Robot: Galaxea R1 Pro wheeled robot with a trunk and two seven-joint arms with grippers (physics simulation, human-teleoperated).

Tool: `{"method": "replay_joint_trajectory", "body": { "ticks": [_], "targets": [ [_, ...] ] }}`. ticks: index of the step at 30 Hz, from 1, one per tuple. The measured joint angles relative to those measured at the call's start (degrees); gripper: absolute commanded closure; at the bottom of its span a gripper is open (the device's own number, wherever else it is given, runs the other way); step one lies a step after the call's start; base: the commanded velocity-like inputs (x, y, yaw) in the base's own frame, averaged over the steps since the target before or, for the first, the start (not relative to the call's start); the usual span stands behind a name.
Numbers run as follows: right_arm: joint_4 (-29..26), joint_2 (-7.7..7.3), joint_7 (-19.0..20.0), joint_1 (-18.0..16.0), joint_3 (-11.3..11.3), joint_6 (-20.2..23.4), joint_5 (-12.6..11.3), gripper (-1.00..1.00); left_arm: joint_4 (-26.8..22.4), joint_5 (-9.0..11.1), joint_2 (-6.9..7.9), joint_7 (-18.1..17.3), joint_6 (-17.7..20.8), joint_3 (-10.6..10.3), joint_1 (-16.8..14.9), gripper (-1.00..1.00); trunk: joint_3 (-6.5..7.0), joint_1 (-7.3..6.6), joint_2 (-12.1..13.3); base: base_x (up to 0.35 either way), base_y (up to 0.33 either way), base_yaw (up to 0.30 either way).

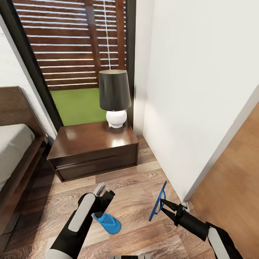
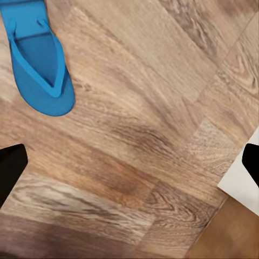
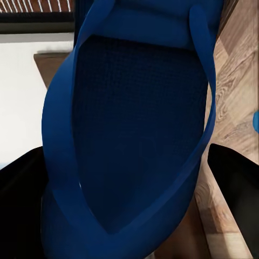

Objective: In the bedroom, move the book from the bed onto either nightstand, and place the two sandals side by side next to the bed.

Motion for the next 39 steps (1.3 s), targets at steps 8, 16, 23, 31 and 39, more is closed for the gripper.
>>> {"method": "replay_joint_trajectory", "body": {
  "ticks": [8,16,23,31,39],
  "targets": [
    [-0.1,-0.03,0.0,0.0,0.0,0.0,-0.2,1.00,-0.1,-0.1,0.72,0.0,-0.2,0.1,0.0,-1.00,-1.77,0.21,-0.1,0.000,0.000,0.000],
    [-0.1,-0.03,0.0,0.0,0.0,0.0,-0.2,1.00,-0.1,-0.2,0.80,-0.1,-0.3,0.2,0.0,-1.00,-3.55,0.41,-0.2,0.000,0.000,0.000],
    [-0.1,-0.08,0.0,0.0,-0.1,0.0,-0.2,1.00,-0.1,-0.2,0.80,-0.1,-0.3,0.2,0.0,-1.00,-5.10,0.59,-0.3,0.000,0.000,0.000],
    [-0.1,-0.21,0.0,0.0,-0.1,0.0,-0.2,1.00,-0.1,-0.2,0.80,-0.1,-0.3,0.2,0.0,-1.00,-6.87,0.80,-0.4,0.000,0.000,0.000],
    [-0.1,-0.21,0.0,0.0,-0.1,0.0,-0.2,1.00,-0.1,-0.3,0.80,-0.1,-0.3,0.2,0.0,-1.00,-8.65,1.00,-0.5,0.000,0.000,0.000]
  ]
}}
